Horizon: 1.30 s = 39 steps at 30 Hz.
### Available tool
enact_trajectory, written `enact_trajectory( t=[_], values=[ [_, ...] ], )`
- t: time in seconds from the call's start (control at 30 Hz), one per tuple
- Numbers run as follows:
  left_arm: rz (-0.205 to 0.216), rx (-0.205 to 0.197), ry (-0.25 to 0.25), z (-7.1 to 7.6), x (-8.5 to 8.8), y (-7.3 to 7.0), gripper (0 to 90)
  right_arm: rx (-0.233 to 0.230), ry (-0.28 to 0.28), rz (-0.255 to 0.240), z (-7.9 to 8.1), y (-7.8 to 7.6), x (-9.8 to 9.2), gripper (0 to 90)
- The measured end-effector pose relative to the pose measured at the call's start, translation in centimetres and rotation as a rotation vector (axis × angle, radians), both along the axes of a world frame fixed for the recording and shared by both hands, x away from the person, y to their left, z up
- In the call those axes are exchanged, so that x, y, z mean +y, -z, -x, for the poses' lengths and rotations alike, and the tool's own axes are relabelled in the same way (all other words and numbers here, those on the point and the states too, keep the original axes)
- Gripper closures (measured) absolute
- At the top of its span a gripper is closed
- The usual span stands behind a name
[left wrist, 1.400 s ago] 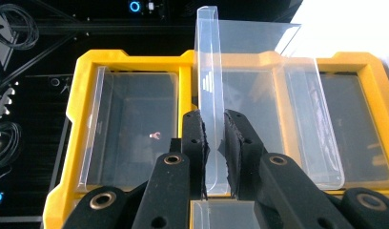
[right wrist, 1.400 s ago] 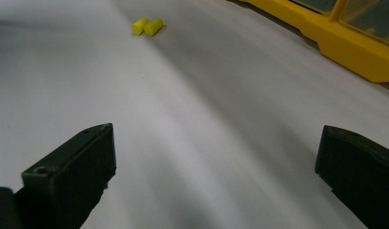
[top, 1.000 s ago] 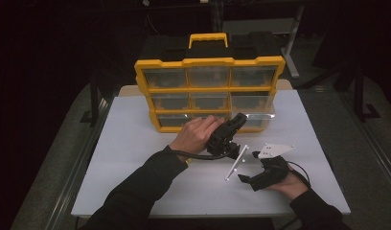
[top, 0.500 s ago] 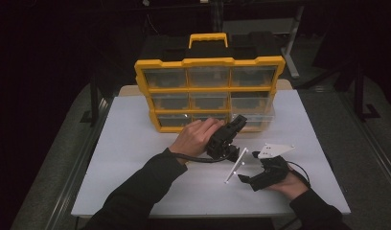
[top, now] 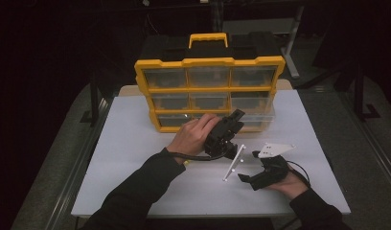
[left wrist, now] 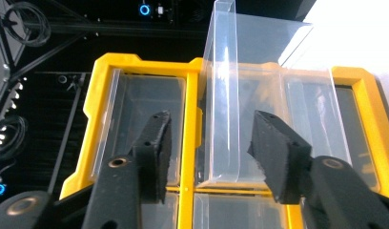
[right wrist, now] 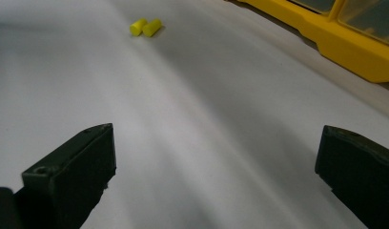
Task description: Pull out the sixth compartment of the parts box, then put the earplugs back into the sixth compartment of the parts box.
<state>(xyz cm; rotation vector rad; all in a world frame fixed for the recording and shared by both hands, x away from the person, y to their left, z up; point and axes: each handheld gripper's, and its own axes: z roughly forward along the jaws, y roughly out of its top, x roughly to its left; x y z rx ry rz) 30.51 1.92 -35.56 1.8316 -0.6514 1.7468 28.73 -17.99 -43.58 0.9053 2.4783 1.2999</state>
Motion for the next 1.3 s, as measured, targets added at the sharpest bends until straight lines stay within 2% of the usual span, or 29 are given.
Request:
enact_trajectory(
  t=[0.37, 0.67, 0.97, 1.3],
  values=[
    [0.017, 0.037, 0.011, 0.1, 1.2, 0.1, 32.7, 0.004, 0.005, 0.006, 0.1, 0.0, 0.0, 0.0],
    [0.018, 0.045, -0.02, 0.1, 3.0, 1.1, 18.9, 0.003, 0.003, 0.008, 0.3, 0.1, -0.1, 0.0],
    [0.018, 0.044, -0.046, 0.1, 4.8, 1.8, 14.4, 0.002, 0.007, 0.008, 0.3, 0.1, -0.2, 0.0],
    [0.006, 0.061, -0.083, 0.2, 6.4, 2.9, 10.8, -0.003, 0.004, 0.007, 0.4, 0.0, -0.2, 0.0]
  ],
)
